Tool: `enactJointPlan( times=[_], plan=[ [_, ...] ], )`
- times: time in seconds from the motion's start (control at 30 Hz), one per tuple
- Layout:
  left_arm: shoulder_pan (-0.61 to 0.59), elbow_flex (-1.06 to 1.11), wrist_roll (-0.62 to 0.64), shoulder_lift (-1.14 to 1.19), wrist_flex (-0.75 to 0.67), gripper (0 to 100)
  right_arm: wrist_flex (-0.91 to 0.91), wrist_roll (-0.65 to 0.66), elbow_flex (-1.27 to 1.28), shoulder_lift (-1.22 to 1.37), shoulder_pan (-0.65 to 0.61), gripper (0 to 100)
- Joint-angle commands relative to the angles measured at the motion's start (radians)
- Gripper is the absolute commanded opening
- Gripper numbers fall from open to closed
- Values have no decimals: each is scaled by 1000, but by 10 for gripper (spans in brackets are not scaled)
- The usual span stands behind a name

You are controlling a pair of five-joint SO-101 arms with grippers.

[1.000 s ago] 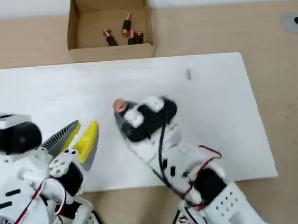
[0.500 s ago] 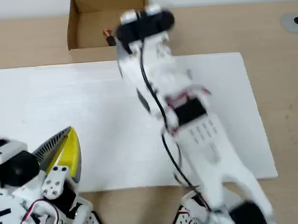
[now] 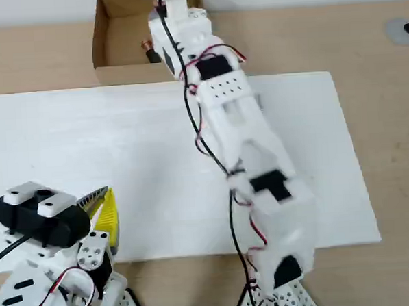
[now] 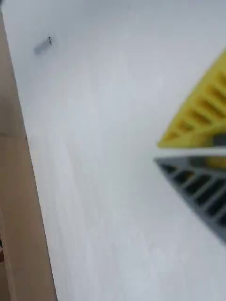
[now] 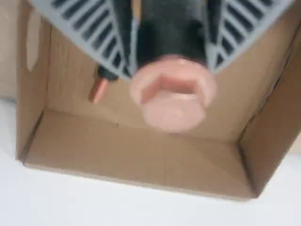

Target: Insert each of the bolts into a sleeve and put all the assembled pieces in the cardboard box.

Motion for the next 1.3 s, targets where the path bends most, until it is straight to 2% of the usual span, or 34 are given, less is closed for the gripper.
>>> enactJointPlan(
  times=[0.0,0.1,0.33,0.43,0.53,0.7,0.8,0.93,1.07,1.2,1.27],
  plan=[
    [-17,18,-8,-2,-5,6,-34,-3,-323,177,21,9],
    [-84,49,-8,-2,-8,7,-35,35,-496,354,21,9],
    [-485,196,-8,-2,-193,8,-32,66,-823,674,22,9],
    [-582,247,-8,-2,-256,9,6,66,-886,727,22,9],
    [-600,282,-8,-2,-269,9,43,66,-895,740,22,19],
    [-603,311,-8,-2,-269,9,118,66,-895,742,22,151],
    [-605,327,-9,-2,-269,9,167,80,-900,740,21,193],
    [-606,350,-94,-2,-269,9,196,144,-900,740,19,196],
    [-606,359,-141,-2,-267,9,258,150,-932,737,21,196],
    [-608,361,-137,-2,-264,9,459,146,-1110,734,19,184],
    [-608,361,-135,-2,-262,9,552,146,-1095,691,19,163]
  ],
)
